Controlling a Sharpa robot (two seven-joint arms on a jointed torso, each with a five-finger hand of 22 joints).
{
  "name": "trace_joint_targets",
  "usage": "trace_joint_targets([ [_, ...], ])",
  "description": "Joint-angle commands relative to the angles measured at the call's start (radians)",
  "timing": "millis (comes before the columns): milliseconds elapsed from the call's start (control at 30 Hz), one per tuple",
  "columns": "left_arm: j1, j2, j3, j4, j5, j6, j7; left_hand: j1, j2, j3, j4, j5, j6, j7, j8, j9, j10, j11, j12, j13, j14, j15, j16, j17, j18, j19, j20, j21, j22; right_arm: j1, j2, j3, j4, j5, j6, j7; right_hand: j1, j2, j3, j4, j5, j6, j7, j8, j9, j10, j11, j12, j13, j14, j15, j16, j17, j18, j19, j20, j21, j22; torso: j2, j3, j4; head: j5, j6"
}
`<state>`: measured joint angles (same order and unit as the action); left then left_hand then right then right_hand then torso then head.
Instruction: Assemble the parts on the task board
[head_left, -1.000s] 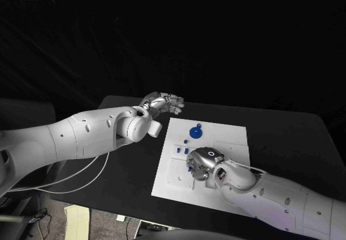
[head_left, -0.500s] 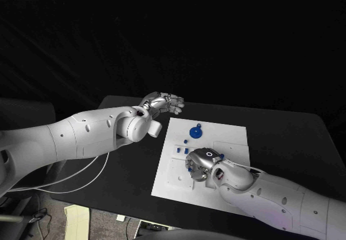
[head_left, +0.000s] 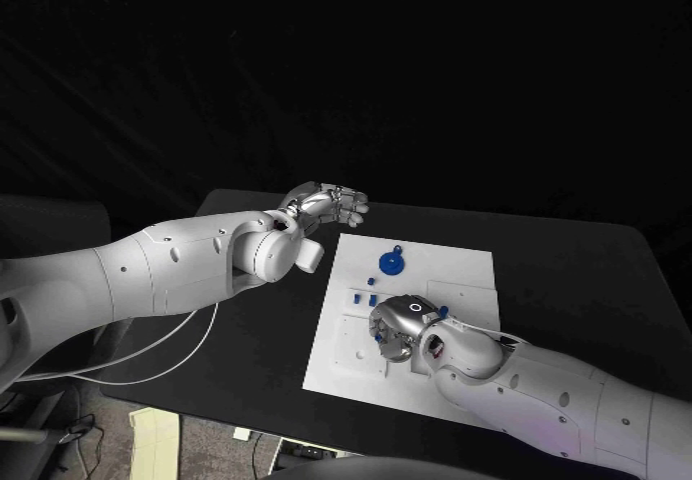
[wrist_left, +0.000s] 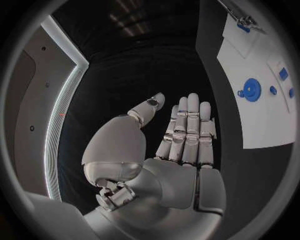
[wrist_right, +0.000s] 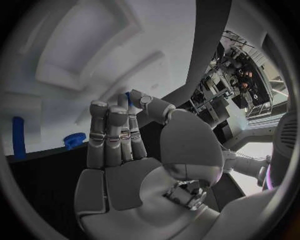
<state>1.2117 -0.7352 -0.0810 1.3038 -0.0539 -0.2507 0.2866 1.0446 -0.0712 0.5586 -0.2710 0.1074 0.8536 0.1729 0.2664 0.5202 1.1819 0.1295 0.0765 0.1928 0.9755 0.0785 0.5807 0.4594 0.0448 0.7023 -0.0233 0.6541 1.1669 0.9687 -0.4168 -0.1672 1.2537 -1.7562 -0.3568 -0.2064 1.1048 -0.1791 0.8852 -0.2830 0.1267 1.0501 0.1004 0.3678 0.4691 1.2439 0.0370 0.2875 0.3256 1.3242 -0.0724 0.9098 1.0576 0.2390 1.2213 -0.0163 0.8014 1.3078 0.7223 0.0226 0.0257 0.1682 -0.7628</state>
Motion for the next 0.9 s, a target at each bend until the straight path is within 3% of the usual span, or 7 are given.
trace_joint_targets([
  [33, 0.002, 0.0, 0.001, 0.003, 0.005, 0.002, 0.006, -0.005, -0.002, -0.002, 0.006, -0.004, -0.008, 0.001, 0.006, -0.002, -0.006, -0.004, 0.003, -0.001, 0.007, 0.002, -0.007, 0.002, 0.009, 0.005, 0.004, -0.005, 0.002, -0.008, -0.002, -0.007, -0.006, 0.042, 0.025, 0.017, -0.018, -0.015, -0.024, 0.003, 0.012, -0.038, 0.018, -0.024, -0.006, -0.04, 0.015, -0.03, -0.01, -0.01, 0.012, -0.009, -0.01, 0.023, -0.008, -0.003, 0.004, 0.02, 0.0, -0.0004, -0.0009, 0.001, 0.0],
  [167, 0.002, 0.0, 0.001, 0.002, 0.005, 0.003, 0.004, -0.005, -0.002, -0.003, 0.007, -0.004, -0.008, 0.001, 0.006, -0.002, -0.006, -0.004, 0.003, -0.001, 0.007, 0.002, -0.007, 0.003, 0.009, 0.005, 0.004, -0.005, 0.002, -0.008, -0.005, -0.007, -0.006, 0.059, 0.012, 0.024, -0.031, -0.048, -0.05, 0.015, 0.019, -0.095, 0.043, -0.054, -0.016, -0.092, 0.035, -0.064, -0.024, -0.01, 0.032, -0.011, -0.017, 0.023, -0.014, -0.005, 0.005, 0.019, -0.001, 0.0001, -0.0007, 0.0, 0.001],
  [267, 0.002, -0.001, 0.001, 0.002, 0.005, 0.003, 0.003, -0.005, -0.002, -0.003, 0.007, -0.004, -0.008, 0.001, 0.006, -0.002, -0.007, -0.004, 0.003, -0.001, 0.007, 0.002, -0.008, 0.003, 0.009, 0.004, 0.004, -0.005, 0.002, -0.008, -0.01, -0.007, -0.001, 0.065, -0.012, 0.024, -0.033, -0.06, -0.062, 0.02, 0.02, -0.112, 0.051, -0.062, -0.018, -0.108, 0.042, -0.076, -0.029, -0.015, 0.038, -0.012, -0.02, 0.023, -0.019, -0.005, 0.003, 0.018, -0.001, 0.0003, -0.0004, 0.0, 0.002],
  [300, 0.002, -0.002, 0.001, 0.002, 0.005, 0.004, 0.003, -0.005, -0.002, -0.003, 0.007, -0.004, -0.009, 0.001, 0.006, -0.002, -0.007, -0.004, 0.003, -0.001, 0.007, 0.002, -0.008, 0.003, 0.009, 0.004, 0.004, -0.005, 0.002, -0.008, -0.015, -0.007, 0.006, 0.068, -0.022, 0.025, -0.037, -0.076, -0.073, 0.021, 0.019, -0.134, 0.059, -0.073, -0.022, -0.137, 0.052, -0.094, -0.038, -0.02, 0.047, -0.013, -0.021, 0.023, -0.024, -0.005, 0.0, 0.017, -0.001, 0.0004, -0.0006, -0.001, 0.002],
  [433, 0.002, -0.004, 0.001, 0.0, 0.005, 0.004, 0.003, -0.005, -0.003, -0.003, 0.007, -0.004, -0.009, 0.001, 0.006, -0.002, -0.007, -0.003, 0.003, -0.001, 0.007, 0.002, -0.009, 0.004, 0.009, 0.004, 0.004, -0.005, 0.002, -0.008, -0.031, -0.007, 0.029, 0.077, -0.056, 0.023, -0.043, -0.099, -0.097, 0.024, 0.017, -0.172, 0.058, -0.09, -0.029, -0.193, 0.073, -0.128, -0.057, -0.031, 0.068, -0.012, -0.024, 0.023, -0.034, -0.002, -0.004, 0.016, -0.001, 0.0005, -0.0019, -0.003, 0.006],
  [567, 0.002, -0.007, 0.001, 0.0, 0.005, 0.007, 0.003, -0.005, -0.003, -0.003, 0.007, -0.004, -0.009, 0.002, 0.006, -0.002, -0.007, -0.003, 0.003, -0.001, 0.007, 0.002, -0.009, 0.004, 0.009, 0.004, 0.005, -0.005, 0.002, -0.006, -0.052, -0.004, 0.058, 0.101, -0.084, 0.024, -0.039, -0.108, -0.111, 0.029, 0.015, -0.194, 0.062, -0.098, -0.033, -0.215, 0.086, -0.141, -0.068, -0.038, 0.08, -0.009, -0.025, 0.023, -0.04, 0.001, -0.007, 0.015, -0.001, 0.0004, -0.0018, -0.007, 0.012],
  [900, 0.002, -0.014, 0.001, 0.0, 0.005, 0.008, 0.002, -0.005, -0.002, -0.002, 0.008, -0.004, -0.009, 0.002, 0.006, -0.002, -0.007, -0.003, 0.003, -0.001, 0.007, 0.002, -0.01, 0.005, 0.009, 0.004, 0.005, -0.006, 0.002, 0.038, -0.138, 0.038, 0.157, 0.128, -0.104, 0.026, -0.018, -0.109, -0.111, 0.04, 0.018, -0.19, 0.067, -0.089, -0.03, -0.197, 0.08, -0.131, -0.073, -0.04, 0.075, 0.0, -0.029, 0.023, -0.038, 0.002, -0.008, 0.015, -0.001, 0.0009, -0.0022, -0.023, 0.032],
])
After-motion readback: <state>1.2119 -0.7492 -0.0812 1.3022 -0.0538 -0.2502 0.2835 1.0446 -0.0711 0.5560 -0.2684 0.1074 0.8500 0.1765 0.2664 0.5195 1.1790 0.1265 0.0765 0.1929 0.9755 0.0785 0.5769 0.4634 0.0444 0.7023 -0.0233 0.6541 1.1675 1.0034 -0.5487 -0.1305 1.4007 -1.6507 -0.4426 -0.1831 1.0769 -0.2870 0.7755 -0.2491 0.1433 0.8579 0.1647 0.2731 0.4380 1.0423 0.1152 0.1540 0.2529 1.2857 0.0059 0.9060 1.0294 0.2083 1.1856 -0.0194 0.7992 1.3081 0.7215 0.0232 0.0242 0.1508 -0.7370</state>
